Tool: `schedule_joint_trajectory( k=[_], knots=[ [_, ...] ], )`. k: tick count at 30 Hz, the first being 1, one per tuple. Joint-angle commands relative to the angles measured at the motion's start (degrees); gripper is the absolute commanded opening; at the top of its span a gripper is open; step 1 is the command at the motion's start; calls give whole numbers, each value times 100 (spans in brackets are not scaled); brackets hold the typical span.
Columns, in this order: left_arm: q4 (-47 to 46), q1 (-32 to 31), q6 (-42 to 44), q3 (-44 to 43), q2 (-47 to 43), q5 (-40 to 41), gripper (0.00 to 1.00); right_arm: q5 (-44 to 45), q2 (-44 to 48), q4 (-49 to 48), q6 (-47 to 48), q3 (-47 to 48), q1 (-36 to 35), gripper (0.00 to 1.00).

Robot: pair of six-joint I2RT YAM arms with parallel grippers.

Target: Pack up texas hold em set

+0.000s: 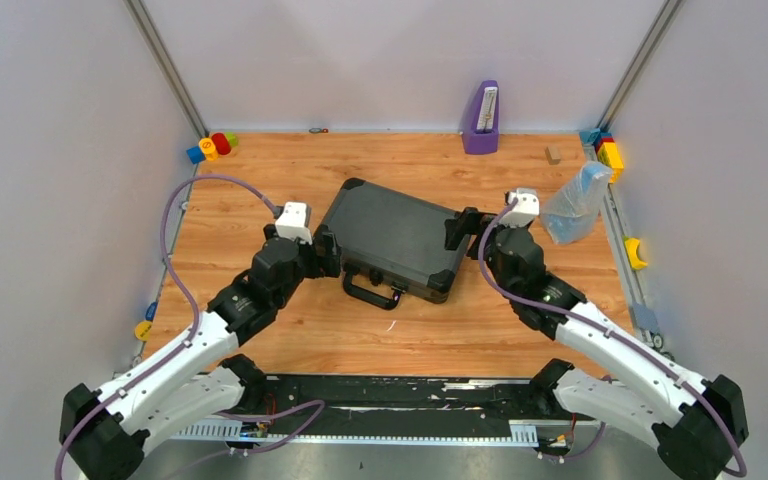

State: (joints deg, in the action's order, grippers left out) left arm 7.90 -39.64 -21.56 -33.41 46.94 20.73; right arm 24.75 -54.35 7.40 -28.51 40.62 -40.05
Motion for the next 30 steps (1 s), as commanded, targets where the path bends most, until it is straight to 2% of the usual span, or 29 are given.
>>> schedule_joint_trajectory(
  k=[1,3,5,9,12,13,14,15,17,21,22,25,27,30],
  knots=[
    [60,460,424,-311,13,235,100,1169,327,-2552,1745,-877,19,100],
    [-302,789,629,-382,153,438,100,637,344,-3459,2659,-1260,113,100],
    [-612,1264,741,-460,362,478,100,733,360,-4179,2699,-1548,395,99],
    [-1246,2131,1033,-411,752,619,100,238,758,-3717,2350,-1728,1410,99],
    [-2230,2463,1622,96,959,993,100,281,975,-3825,2796,-2167,1986,99],
    [-2833,2506,1744,427,1017,1099,100,313,938,-4018,2976,-2356,2137,98],
    [-3187,2567,2005,609,1067,1143,100,212,824,-4290,3151,-2550,2284,98],
    [-4057,2584,2138,1017,1235,1223,100,212,632,-4553,3135,-2697,2407,98],
    [-5058,2637,2443,1427,1606,1258,100,76,140,-4989,3110,-2918,2576,97],
    [-5423,2803,2508,1416,2266,1206,100,-460,-1095,-5994,2908,-3193,2964,99],
    [-5603,3012,2341,1460,2394,1063,100,-527,-1311,-6265,2960,-3188,3015,99],
    [-6167,3535,1968,1573,2945,512,100,-998,-1470,-6495,2829,-3162,3354,99],
    [-5827,3566,2039,1457,2945,108,99,-1407,-1523,-6719,2566,-3312,3692,96],
    [-6456,3581,2140,1599,3218,-216,100,-1561,-1780,-7085,2508,-3402,3813,96]
  ],
)
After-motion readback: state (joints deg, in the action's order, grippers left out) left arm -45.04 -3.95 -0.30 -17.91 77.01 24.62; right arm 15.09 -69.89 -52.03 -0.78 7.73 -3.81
